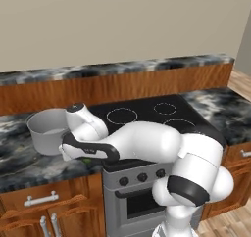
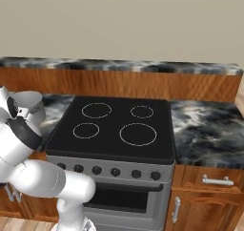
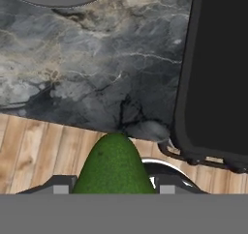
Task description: Turn on the sink faucet. Then move the avocado from the counter to the sink. Turn off the sink. Move the vegetable from the sink to the pot next to the stove. Finally move the pot to the rear left burner.
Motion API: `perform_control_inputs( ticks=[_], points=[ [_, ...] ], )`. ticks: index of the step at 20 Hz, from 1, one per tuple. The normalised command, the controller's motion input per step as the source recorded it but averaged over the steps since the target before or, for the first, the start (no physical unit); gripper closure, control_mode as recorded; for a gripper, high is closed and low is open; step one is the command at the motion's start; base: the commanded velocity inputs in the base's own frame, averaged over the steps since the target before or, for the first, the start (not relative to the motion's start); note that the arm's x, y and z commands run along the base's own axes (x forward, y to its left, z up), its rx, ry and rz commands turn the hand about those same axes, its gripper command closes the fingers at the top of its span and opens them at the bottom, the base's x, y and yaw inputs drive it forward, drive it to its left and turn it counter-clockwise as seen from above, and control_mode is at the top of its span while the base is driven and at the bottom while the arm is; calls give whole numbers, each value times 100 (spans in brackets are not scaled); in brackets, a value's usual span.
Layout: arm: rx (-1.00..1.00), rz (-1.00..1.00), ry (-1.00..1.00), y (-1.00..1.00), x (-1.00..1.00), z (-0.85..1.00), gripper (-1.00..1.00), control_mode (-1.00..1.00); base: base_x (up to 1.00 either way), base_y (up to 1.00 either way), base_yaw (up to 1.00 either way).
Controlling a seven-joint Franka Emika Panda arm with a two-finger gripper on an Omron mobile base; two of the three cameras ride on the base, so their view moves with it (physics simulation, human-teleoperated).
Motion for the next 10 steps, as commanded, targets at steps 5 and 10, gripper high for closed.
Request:
perform_control_inputs(
  ticks=[5, 10],
  points=[
    [0, 0, 0, 0, 0, 0, 100, 100, 35, 30, 0],
    [0, 0, 0, 0, 0, 0, 100, 100, 18, 20, 0]
  ],
)
